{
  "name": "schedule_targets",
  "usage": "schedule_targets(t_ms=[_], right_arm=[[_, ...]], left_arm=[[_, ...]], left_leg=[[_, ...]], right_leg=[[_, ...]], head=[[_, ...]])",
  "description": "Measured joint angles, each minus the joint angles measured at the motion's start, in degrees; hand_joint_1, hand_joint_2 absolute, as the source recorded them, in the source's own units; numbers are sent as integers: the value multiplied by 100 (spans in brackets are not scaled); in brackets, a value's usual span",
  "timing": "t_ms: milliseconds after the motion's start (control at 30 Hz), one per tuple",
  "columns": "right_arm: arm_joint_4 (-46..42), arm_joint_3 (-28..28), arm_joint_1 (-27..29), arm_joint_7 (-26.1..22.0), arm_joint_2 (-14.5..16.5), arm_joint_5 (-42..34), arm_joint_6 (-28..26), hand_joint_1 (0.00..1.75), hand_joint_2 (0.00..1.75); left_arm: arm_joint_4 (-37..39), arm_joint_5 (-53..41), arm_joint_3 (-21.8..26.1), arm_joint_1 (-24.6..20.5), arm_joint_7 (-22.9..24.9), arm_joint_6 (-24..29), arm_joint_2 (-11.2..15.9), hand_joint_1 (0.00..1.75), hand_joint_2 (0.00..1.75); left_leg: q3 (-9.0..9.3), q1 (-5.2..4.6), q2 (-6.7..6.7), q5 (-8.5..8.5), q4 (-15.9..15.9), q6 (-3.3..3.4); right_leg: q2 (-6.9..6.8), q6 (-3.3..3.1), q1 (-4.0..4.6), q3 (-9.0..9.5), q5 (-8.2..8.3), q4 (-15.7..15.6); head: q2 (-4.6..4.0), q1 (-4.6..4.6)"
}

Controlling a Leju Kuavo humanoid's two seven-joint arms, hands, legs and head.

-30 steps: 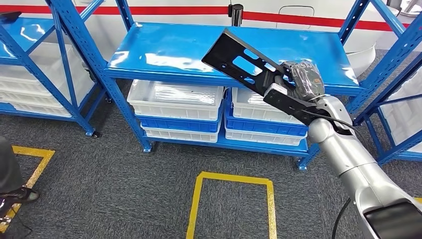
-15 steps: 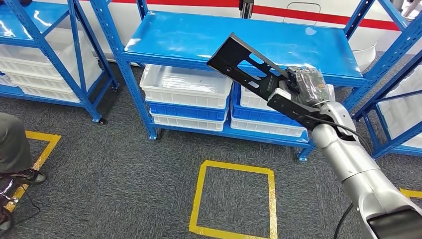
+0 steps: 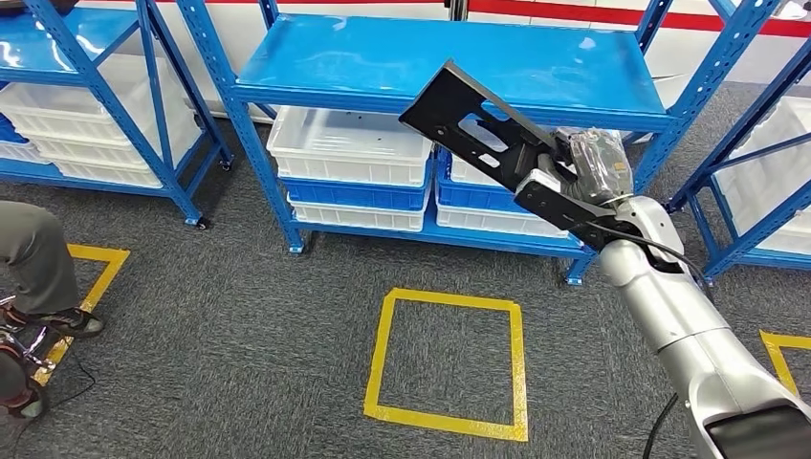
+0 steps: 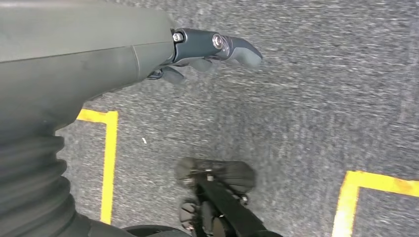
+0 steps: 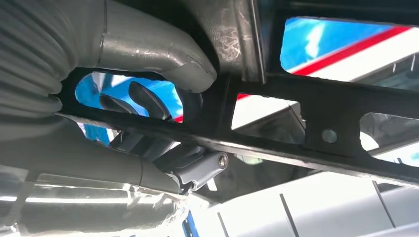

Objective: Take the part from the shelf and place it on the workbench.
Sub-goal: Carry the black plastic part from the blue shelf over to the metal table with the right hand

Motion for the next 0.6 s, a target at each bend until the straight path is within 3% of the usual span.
schedule_targets(t_ms=[67,133,167,200,267,333,400,433,467,500,533,600], right_arm=[[-48,-45,46,15,-1,40,0,175,175],[-99,-93,54,24,-1,83,0,175,175],[-118,-109,53,25,0,107,0,175,175],[-132,-119,52,27,2,130,0,175,175],[-150,-127,62,31,4,163,3,175,175],[-156,-137,69,36,4,191,19,175,175],[-156,-145,70,42,8,215,43,175,175],[-156,-148,74,43,11,221,52,175,175],[-156,-149,77,43,14,232,62,175,175],[-156,-152,78,43,16,245,73,175,175],[-156,-156,73,43,20,258,83,175,175],[-157,-163,40,43,35,284,97,175,175]], left_arm=[[-1,-9,1,-10,0,1,6,0,175],[-2,-15,3,-36,-1,1,20,0,175],[-2,-19,4,-47,-2,1,26,0,175],[-2,-22,6,-55,-3,1,28,0,175],[0,-23,9,-56,-4,1,24,0,175],[2,-21,14,-58,-4,-1,20,0,175],[2,-18,20,-59,-4,-1,19,0,175],[2,-16,24,-58,-5,-2,19,0,175],[2,-16,26,-58,-7,-5,17,0,175],[2,-16,30,-58,-11,-8,13,0,175],[2,-15,34,-58,-18,-13,8,0,175],[2,-14,52,-58,-32,-17,1,0,175]], left_leg=[[551,-3,-5,200,-569,48],[1122,-35,-10,142,-1331,124],[1270,-58,-11,89,-1560,159],[1301,-79,-10,77,-1668,191],[1230,-71,6,186,-1738,282],[1101,-50,28,350,-1791,389],[925,-61,34,492,-1783,430],[833,-62,34,563,-1781,421],[741,-61,34,634,-1778,408],[653,-58,34,703,-1776,390],[569,-52,34,772,-1772,364],[425,-53,32,896,-1760,296]], right_leg=[[6,40,-1,-128,109,5],[-1,112,15,-195,204,11],[-11,156,15,-216,253,5],[-21,204,18,-235,306,-6],[-25,258,25,-311,311,29],[-5,200,39,-502,-35,414],[11,136,21,-740,-528,1172],[13,157,11,-802,-664,1520],[13,214,-1,-785,-687,1716],[13,287,-12,-681,-624,1730],[12,361,-30,-464,-507,1514],[16,433,-47,145,-392,690]], head=[[0,-2],[0,4],[0,3],[0,5],[0,3],[0,29],[0,50],[0,51],[0,54],[0,57],[0,58],[0,64]])
